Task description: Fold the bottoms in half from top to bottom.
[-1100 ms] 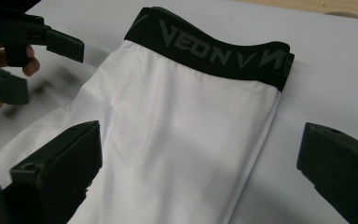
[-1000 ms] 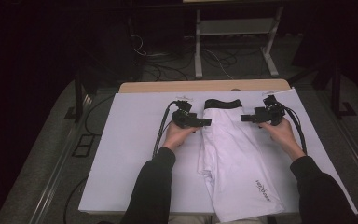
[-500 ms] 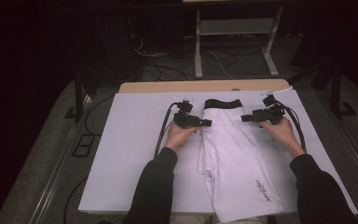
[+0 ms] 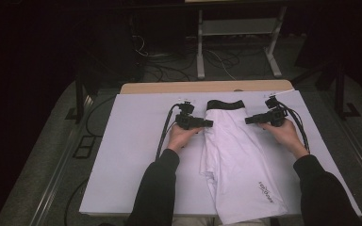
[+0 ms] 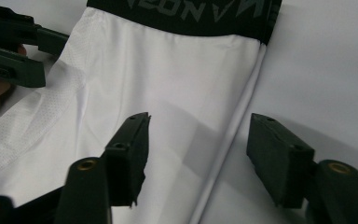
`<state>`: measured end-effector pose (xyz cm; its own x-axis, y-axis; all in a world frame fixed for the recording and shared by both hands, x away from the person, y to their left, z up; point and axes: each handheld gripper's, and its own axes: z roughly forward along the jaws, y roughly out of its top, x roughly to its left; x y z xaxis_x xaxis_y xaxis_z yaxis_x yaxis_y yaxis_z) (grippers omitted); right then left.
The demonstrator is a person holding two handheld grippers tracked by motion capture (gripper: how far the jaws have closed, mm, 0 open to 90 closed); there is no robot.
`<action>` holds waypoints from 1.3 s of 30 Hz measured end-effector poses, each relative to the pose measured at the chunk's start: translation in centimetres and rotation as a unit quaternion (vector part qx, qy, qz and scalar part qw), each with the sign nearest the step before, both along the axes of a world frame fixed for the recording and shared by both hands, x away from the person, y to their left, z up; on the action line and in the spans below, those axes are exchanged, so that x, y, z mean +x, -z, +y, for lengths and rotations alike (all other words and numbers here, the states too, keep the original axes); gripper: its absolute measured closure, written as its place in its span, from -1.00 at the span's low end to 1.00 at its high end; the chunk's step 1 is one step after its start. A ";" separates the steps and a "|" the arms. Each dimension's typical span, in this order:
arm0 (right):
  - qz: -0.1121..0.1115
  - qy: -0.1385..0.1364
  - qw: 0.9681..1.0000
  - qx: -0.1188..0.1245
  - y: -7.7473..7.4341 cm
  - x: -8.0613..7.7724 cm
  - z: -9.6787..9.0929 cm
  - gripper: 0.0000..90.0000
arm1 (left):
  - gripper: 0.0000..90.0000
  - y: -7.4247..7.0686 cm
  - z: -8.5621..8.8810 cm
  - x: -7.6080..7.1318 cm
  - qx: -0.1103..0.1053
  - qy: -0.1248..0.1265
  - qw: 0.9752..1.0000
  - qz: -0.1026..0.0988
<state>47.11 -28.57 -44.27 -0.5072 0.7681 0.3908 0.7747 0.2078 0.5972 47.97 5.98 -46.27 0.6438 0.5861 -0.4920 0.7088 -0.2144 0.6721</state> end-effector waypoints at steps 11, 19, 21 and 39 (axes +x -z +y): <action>0.013 -0.001 1.000 0.004 0.6 0.3 -0.2 0.11 | 0.18 0.2 0.0 0.1 -0.002 0.002 1.000 0.001; 0.022 -0.005 1.000 0.019 1.1 0.5 -0.2 0.36 | 0.37 0.3 -0.3 0.4 0.001 0.014 1.000 0.010; 0.016 -0.005 1.000 0.006 1.1 0.4 0.1 0.56 | 0.44 0.3 -0.5 0.4 0.001 0.017 1.000 0.012; 0.018 0.036 0.999 0.019 1.1 0.1 -0.2 0.96 | 0.83 0.1 -0.7 0.5 0.013 0.015 1.000 0.004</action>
